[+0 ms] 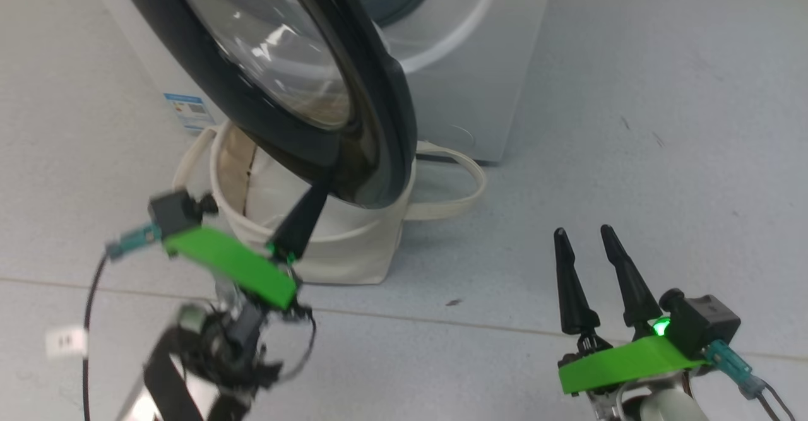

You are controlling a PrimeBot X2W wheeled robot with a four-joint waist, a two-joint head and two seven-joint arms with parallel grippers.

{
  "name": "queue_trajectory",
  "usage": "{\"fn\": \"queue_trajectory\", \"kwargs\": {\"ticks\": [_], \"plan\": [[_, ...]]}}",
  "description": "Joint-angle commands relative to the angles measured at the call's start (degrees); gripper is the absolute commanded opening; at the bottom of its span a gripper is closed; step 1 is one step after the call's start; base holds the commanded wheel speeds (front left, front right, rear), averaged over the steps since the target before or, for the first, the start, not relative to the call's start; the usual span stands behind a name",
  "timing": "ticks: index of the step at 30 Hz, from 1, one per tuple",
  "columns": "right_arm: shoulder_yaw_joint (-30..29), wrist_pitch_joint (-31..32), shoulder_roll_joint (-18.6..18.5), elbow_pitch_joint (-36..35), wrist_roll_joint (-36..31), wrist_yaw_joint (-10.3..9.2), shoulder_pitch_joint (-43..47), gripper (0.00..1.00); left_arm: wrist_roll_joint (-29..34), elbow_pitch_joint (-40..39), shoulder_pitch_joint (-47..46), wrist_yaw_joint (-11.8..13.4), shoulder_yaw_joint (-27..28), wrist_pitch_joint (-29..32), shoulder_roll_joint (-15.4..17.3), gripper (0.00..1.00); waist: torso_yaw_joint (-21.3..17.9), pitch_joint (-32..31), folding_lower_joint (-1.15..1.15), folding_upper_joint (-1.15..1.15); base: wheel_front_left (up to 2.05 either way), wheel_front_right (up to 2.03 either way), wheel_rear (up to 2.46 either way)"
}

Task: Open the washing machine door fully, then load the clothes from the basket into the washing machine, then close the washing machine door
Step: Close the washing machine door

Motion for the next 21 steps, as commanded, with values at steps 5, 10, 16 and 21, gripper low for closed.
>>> {"fn": "queue_trajectory", "kwargs": {"ticks": [5,10,16,21], "plan": [[0.84,-0.71,0.50,-1.61,0.18,0.00,0.36,1.00,14.07,-1.60,4.28,-0.39,-5.16,-17.95,6.55,0.00,3.66,-3.19,0.00,0.00,0.00,0.00,0.00],[0.86,-0.71,0.50,-1.88,-0.20,0.00,0.97,1.00,28.70,4.55,6.45,3.70,-5.67,-28.38,6.33,0.00,5.44,-4.30,0.00,0.00,0.00,0.00,0.00],[0.51,-0.71,0.50,-2.40,-0.49,0.00,1.67,1.00,45.23,-3.13,12.15,8.07,4.88,-28.68,0.57,0.00,6.68,-4.98,0.00,0.00,0.00,0.00,0.00],[0.71,-0.71,0.50,-2.29,-0.35,0.00,2.08,1.00,51.29,-5.74,16.52,6.64,9.19,-28.69,-2.22,1.00,6.72,-5.59,0.00,0.00,0.00,0.00,0.00]]}}
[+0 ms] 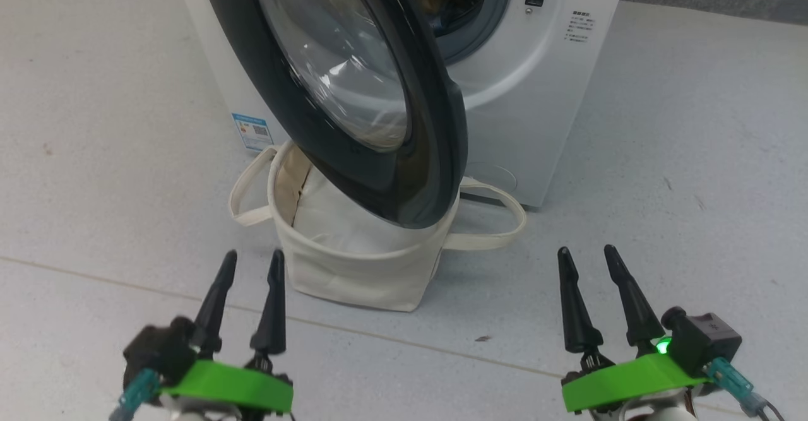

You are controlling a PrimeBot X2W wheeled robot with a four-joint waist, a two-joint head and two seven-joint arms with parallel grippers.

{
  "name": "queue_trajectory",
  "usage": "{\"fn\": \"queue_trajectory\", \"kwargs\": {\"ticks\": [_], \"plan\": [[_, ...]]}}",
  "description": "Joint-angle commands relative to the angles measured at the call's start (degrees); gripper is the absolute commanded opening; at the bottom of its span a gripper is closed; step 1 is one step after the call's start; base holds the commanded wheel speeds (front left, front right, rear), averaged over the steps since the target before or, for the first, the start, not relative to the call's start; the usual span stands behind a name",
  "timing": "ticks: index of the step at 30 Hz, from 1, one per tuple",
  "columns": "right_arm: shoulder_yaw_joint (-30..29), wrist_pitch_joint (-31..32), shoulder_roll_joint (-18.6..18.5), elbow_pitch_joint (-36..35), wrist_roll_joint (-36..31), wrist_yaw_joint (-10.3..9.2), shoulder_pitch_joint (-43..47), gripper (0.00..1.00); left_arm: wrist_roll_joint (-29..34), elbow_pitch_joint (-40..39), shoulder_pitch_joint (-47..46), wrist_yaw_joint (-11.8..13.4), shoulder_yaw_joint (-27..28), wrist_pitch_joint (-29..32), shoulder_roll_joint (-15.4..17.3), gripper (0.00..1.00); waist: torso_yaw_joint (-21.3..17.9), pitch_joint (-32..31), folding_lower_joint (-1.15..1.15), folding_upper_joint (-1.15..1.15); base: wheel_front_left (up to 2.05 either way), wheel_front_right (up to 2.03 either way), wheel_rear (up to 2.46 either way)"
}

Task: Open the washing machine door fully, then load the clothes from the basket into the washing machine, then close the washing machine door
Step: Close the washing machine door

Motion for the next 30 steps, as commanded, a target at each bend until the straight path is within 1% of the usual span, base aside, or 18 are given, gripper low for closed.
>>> {"fn": "queue_trajectory", "kwargs": {"ticks": [1,4,9,16,21,22,23,24,27,30], "plan": [[1.20,-0.71,0.30,-1.96,-0.21,0.00,-0.73,1.00,1.02,-2.18,-1.33,-0.32,2.24,-0.66,0.20,1.00,-0.03,-0.11,0.00,0.00,0.00,0.00,0.00],[1.29,-0.71,0.30,-1.99,-0.19,0.00,-0.56,1.00,4.30,-2.09,-0.04,-1.49,3.25,-0.67,-0.49,1.00,0.00,-0.38,0.00,0.00,0.00,0.00,0.00],[1.25,-0.71,0.30,-2.14,-0.29,0.00,-0.44,1.00,5.94,-2.14,0.37,-2.72,3.95,-0.67,-0.96,1.00,0.20,-0.42,0.00,0.00,0.00,0.00,0.00],[1.29,-0.71,0.30,-2.27,-0.12,0.00,-0.41,1.00,4.59,-2.28,0.53,-2.61,2.67,-0.67,-1.02,1.00,0.69,-0.61,0.00,0.00,0.00,0.00,0.00],[1.64,-0.71,0.30,-2.73,0.65,0.00,-0.41,1.00,3.99,-1.59,0.74,-2.80,1.09,-0.67,-1.03,1.00,1.90,-1.18,0.00,0.00,0.00,0.00,0.00],[1.54,-0.71,0.30,-3.46,0.89,0.00,-0.55,0.21,3.93,-1.39,0.74,-2.86,0.71,-0.67,-1.03,1.00,2.26,-1.30,0.00,0.00,0.00,0.00,0.00],[1.37,-0.71,0.30,-4.33,1.13,0.00,-0.68,0.14,3.86,-1.23,0.73,-2.91,0.34,-0.67,-1.03,1.00,2.71,-1.40,0.00,0.00,0.00,0.00,0.00],[1.13,-0.71,0.30,-5.29,1.39,0.00,-0.82,0.00,3.73,-1.15,0.70,-2.93,0.06,-0.67,-1.03,1.00,3.17,-1.44,0.00,0.00,0.00,0.00,0.00],[2.26,-0.71,0.30,-7.69,1.61,0.00,-1.67,0.00,3.50,-0.89,0.68,-2.92,-0.53,-0.67,-1.03,1.00,4.72,-1.40,0.00,0.00,0.00,0.00,0.00],[5.52,-0.71,0.30,-7.57,1.10,0.00,-3.52,0.00,3.06,-0.14,0.68,-2.88,-1.03,-0.67,-1.03,1.00,6.32,-1.21,0.00,0.00,0.00,0.00,0.00]]}}
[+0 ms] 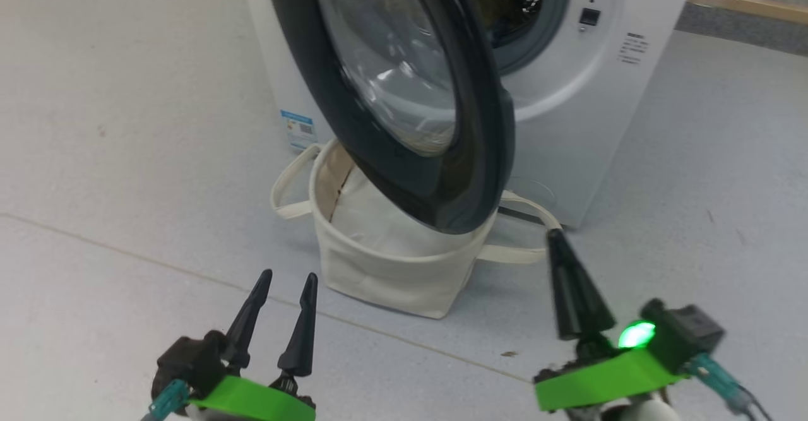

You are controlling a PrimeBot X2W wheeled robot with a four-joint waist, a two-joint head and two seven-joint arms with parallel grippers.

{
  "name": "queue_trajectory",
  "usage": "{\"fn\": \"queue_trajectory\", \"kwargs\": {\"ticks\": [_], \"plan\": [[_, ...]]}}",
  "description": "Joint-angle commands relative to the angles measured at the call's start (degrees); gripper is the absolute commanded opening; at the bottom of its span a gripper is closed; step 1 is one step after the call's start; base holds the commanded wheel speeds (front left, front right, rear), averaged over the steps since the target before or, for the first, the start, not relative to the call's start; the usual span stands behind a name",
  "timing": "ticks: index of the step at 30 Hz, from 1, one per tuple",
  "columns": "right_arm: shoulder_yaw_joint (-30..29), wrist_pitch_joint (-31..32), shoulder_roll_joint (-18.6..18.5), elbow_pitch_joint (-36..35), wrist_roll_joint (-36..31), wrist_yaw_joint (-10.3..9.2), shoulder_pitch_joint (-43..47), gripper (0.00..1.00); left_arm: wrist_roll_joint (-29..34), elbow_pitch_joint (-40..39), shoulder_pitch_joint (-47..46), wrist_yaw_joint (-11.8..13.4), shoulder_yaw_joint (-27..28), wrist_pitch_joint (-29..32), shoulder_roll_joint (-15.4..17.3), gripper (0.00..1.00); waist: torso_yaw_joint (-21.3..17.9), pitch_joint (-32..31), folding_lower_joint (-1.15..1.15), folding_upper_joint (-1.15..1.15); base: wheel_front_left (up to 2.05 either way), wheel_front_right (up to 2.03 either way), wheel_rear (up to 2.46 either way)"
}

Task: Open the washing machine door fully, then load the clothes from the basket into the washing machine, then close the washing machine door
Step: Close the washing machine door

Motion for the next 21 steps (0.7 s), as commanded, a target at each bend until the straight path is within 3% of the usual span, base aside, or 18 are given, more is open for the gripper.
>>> {"fn": "queue_trajectory", "kwargs": {"ticks": [1,10,21], "plan": [[3.57,-0.71,0.27,-0.88,-0.61,0.00,-3.87,0.00,-1.51,-1.03,-1.48,0.12,1.28,-0.67,-0.04,1.00,1.61,0.23,0.00,0.00,0.00,0.00,0.00],[10.37,-0.71,0.27,15.34,-3.53,0.00,-15.98,0.00,-1.83,-0.20,-2.82,0.01,-1.36,-0.68,-0.05,1.00,5.70,1.32,0.00,0.00,0.00,0.00,0.00],[6.35,-0.71,0.27,32.29,-4.02,0.00,-25.87,0.00,-1.79,0.90,-3.50,-0.50,-4.48,-0.68,-0.05,1.00,9.64,1.07,0.00,0.00,0.00,0.00,0.00]]}}
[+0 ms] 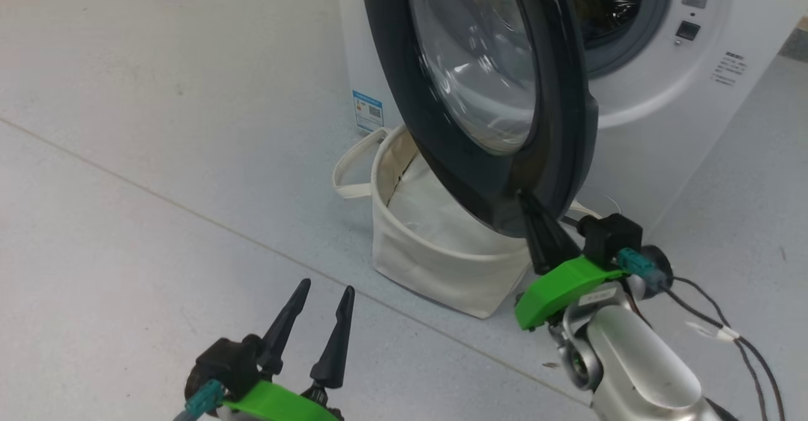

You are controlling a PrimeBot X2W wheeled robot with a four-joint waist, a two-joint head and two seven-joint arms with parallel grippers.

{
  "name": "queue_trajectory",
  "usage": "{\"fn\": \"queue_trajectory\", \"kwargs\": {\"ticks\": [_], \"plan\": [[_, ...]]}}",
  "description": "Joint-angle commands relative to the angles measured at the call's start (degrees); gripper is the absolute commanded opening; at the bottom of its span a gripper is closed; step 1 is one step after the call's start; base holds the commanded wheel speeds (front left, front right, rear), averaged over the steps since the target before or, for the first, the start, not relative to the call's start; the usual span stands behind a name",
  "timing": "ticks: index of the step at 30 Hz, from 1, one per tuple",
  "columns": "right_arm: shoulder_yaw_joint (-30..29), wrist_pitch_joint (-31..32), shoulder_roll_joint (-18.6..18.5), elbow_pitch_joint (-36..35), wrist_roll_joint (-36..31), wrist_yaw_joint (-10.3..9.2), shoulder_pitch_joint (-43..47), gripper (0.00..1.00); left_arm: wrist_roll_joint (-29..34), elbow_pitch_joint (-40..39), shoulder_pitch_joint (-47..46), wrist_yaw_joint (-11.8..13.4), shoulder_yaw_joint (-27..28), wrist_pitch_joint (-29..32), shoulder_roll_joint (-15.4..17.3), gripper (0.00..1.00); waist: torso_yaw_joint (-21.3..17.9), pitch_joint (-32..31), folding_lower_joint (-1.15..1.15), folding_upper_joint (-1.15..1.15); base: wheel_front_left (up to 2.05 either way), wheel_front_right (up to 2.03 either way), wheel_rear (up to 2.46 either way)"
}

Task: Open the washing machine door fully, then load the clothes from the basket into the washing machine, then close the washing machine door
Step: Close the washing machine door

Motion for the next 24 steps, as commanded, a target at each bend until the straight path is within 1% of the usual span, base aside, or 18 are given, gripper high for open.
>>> {"fn": "queue_trajectory", "kwargs": {"ticks": [1,4,7,14,20,22,24], "plan": [[-0.05,-0.71,0.62,-1.09,-0.57,0.00,-2.52,0.00,0.02,-1.37,-2.63,-0.39,1.35,-0.68,-0.03,1.00,0.42,-0.10,-0.01,0.00,0.00,0.00,0.00],[-2.88,-0.71,0.62,1.05,-1.78,0.00,-3.40,0.00,-0.12,-1.21,-2.56,-0.36,1.06,-0.68,-0.03,1.00,1.01,-0.16,-0.01,0.00,0.00,0.00,0.00],[-6.12,-0.71,0.62,3.12,-5.59,0.00,-4.28,0.00,-0.27,-0.79,-2.40,-0.13,0.89,-0.68,-0.03,1.00,1.49,-0.03,-0.01,0.00,0.00,0.00,0.00],[-11.68,-0.71,0.62,7.44,-8.03,0.00,-6.31,0.00,-0.87,-0.03,-2.99,0.30,-0.14,-0.68,-0.03,1.00,2.32,0.61,-0.01,0.00,0.00,0.00,0.00],[-17.55,-0.71,0.62,10.22,-11.45,0.00,-10.11,0.00,-1.92,-0.29,-3.70,1.27,-1.35,-0.68,-0.03,1.00,2.57,2.62,-0.01,0.00,0.00,0.00,0.00],[-20.24,-0.71,0.62,11.24,-13.48,0.00,-11.63,0.00,-2.30,-0.63,-4.06,1.59,-1.87,-0.68,-0.03,1.00,2.87,3.33,-0.01,0.00,0.00,0.00,0.00],[-23.41,-0.71,0.62,12.13,-17.12,0.00,-13.09,0.00,-2.66,-1.02,-4.37,1.96,-2.42,-0.68,-0.03,1.00,3.29,4.09,-0.01,0.00,0.00,0.00,0.00]]}}
